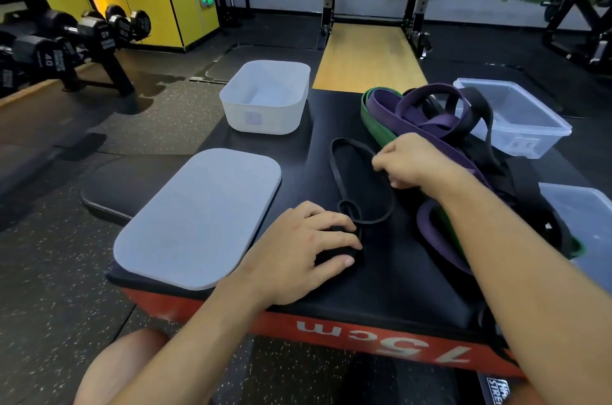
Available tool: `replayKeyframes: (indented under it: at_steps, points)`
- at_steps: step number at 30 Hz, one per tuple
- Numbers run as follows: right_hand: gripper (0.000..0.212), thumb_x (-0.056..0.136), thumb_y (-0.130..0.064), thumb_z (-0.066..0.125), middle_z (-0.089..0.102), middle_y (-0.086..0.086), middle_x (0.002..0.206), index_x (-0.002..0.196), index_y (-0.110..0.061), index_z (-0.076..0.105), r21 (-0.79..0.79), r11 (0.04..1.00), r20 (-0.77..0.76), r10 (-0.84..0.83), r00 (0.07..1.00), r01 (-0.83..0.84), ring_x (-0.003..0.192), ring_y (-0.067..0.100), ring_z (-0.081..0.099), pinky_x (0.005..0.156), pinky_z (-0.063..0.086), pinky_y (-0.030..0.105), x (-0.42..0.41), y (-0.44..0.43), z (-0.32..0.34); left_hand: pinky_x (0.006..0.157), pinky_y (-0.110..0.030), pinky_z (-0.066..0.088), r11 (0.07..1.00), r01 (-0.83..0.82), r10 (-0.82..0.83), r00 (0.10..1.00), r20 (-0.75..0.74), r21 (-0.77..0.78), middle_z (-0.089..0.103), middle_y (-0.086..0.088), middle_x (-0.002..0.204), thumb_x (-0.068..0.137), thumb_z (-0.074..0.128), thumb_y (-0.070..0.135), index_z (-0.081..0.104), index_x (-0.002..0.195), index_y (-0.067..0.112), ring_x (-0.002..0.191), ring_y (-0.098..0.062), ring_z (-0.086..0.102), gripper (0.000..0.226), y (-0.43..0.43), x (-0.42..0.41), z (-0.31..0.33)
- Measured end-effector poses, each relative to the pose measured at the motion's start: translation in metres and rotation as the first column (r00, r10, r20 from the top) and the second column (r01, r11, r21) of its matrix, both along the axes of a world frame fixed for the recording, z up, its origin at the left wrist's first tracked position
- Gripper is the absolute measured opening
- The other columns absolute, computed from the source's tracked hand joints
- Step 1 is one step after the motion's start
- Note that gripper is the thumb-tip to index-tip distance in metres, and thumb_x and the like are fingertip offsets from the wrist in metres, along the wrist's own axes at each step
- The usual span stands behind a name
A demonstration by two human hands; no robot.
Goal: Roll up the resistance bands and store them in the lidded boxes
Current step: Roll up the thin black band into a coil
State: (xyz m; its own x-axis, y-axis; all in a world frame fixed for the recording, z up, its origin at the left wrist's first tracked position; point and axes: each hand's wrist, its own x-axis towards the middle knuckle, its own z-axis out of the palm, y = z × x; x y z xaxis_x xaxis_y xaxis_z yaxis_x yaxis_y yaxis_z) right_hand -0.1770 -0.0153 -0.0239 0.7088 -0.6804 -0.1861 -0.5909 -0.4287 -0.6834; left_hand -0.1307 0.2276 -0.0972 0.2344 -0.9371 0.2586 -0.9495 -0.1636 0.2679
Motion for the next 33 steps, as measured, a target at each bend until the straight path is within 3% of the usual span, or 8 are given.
replayKeyframes:
  at_steps: [3,6,14,18,24,28,31,33]
  points:
    - [0.011,0.09,-0.005,0.073,0.062,0.007,0.083,0.102,-0.005,0.073,0.402,0.915,0.2,-0.062,0.978,-0.024,0.057,0.01,0.05,0.045,0.041,0.018,0.002,0.008,0.011,0.104,-0.032,0.04,1.0,-0.002,0.002,1.0,0.005,0.003,0.052,0.03,0.14,0.105,0.048,0.055,0.064,0.131,0.047,0.122,-0.003,0.04,0.032,0.0,0.0,0.0]
    - [0.013,0.095,-0.009,0.072,0.075,0.007,0.093,0.098,-0.016,0.062,0.481,0.869,0.212,0.013,0.977,-0.116,0.058,0.009,0.056,0.045,0.04,0.015,0.002,0.011,0.019,0.106,-0.03,0.038,1.0,0.002,-0.002,1.0,-0.002,0.006,0.051,0.03,0.14,0.104,0.048,0.056,0.065,0.131,0.047,0.122,-0.003,0.04,0.032,0.0,0.0,-0.001]
    - [0.014,0.09,-0.001,0.059,0.068,0.005,0.078,0.095,-0.014,0.055,0.062,0.997,0.594,-0.073,0.801,0.046,0.044,0.016,0.058,0.048,0.051,0.033,0.045,0.019,0.031,0.107,-0.027,0.037,1.0,-0.004,0.004,1.0,-0.007,0.021,0.05,0.031,0.142,0.105,0.047,0.057,0.064,0.132,0.048,0.122,-0.003,0.04,0.033,-0.001,-0.001,-0.001]
    - [0.011,0.097,-0.008,0.068,0.065,-0.002,0.085,0.097,-0.02,0.069,0.284,0.959,0.673,-0.192,0.714,-0.01,0.052,0.009,0.064,0.076,0.064,0.036,0.058,0.028,0.031,0.107,-0.03,0.037,1.0,0.005,-0.005,1.0,-0.01,0.019,0.051,0.03,0.141,0.105,0.047,0.056,0.064,0.132,0.047,0.121,-0.005,0.041,0.033,-0.001,0.0,0.0]
    - [0.007,0.101,-0.013,0.063,0.067,0.007,0.081,0.098,-0.019,0.067,0.437,0.9,0.639,-0.306,0.706,-0.005,0.051,0.013,0.062,0.058,0.057,0.023,0.077,0.033,0.036,0.107,-0.03,0.038,1.0,0.0,0.0,1.0,-0.01,0.019,0.051,0.03,0.141,0.105,0.048,0.056,0.065,0.132,0.047,0.122,-0.004,0.042,0.033,0.0,0.001,-0.001]
    - [0.031,0.092,-0.009,0.075,0.069,0.01,0.084,0.121,-0.008,0.064,0.532,0.841,0.662,-0.339,0.669,-0.1,0.061,0.015,0.064,0.07,0.061,0.026,0.087,0.039,0.043,0.107,-0.032,0.038,1.0,0.002,-0.002,1.0,-0.02,0.028,0.05,0.03,0.142,0.105,0.047,0.056,0.064,0.132,0.047,0.122,-0.004,0.04,0.033,0.0,0.001,-0.001]
    - [0.029,0.095,-0.008,0.071,0.072,0.008,0.108,0.123,-0.011,0.063,0.478,0.859,0.68,-0.23,0.697,-0.183,0.078,0.021,0.076,0.076,0.063,0.028,0.086,0.043,0.043,0.107,-0.03,0.038,1.0,0.005,-0.005,1.0,-0.02,0.023,0.051,0.029,0.142,0.105,0.047,0.055,0.064,0.132,0.047,0.123,-0.003,0.04,0.033,-0.001,0.002,0.001]
    - [0.032,0.1,-0.007,0.06,0.068,0.0,0.121,0.13,-0.017,0.065,0.237,0.961,0.594,-0.026,0.804,-0.144,0.071,0.02,0.076,0.072,0.063,0.028,0.082,0.045,0.036,0.107,-0.03,0.038,1.0,0.007,-0.006,1.0,-0.021,0.022,0.051,0.029,0.142,0.105,0.048,0.055,0.064,0.132,0.047,0.123,-0.003,0.04,0.033,0.0,0.002,0.001]
